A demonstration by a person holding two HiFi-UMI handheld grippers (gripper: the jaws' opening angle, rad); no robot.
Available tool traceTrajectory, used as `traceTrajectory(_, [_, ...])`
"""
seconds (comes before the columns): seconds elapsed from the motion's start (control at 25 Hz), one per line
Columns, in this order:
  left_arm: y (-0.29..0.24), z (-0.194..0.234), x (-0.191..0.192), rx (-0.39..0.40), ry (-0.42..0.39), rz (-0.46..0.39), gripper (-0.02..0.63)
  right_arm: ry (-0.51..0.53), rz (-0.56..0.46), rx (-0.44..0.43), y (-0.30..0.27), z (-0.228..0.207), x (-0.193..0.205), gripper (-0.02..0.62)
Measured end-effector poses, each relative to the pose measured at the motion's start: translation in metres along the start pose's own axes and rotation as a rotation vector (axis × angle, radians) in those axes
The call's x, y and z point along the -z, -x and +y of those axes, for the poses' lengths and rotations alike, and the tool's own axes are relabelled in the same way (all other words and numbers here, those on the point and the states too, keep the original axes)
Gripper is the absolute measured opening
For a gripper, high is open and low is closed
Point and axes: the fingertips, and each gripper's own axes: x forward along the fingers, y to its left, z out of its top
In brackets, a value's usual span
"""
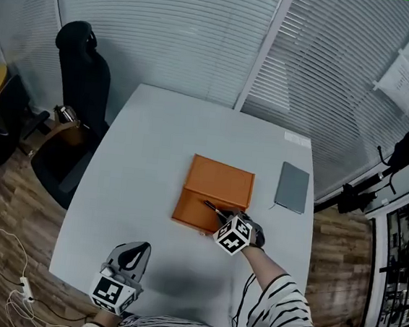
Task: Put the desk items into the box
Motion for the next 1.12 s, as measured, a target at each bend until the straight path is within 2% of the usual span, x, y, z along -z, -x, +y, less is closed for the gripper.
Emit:
traceTrajectory(0.72, [-0.02, 0.005, 0.007, 0.022, 0.036, 0.019, 0.021, 0.085, 0.201, -0.08, -0.023, 0.005, 0.018, 0.057])
traceTrajectory(1.0, [-0.017, 0.01, 0.014, -0.001, 0.048, 0.029, 0.021, 0.151, 0.276, -0.056, -0.03, 0.003, 0.026, 0.058])
traceTrajectory(1.12, [-0.015, 0.011, 0.015, -0.007, 0.053, 0.029, 0.021, 0.137, 0.289, -0.066, -0.031, 0.003, 0.025, 0.06])
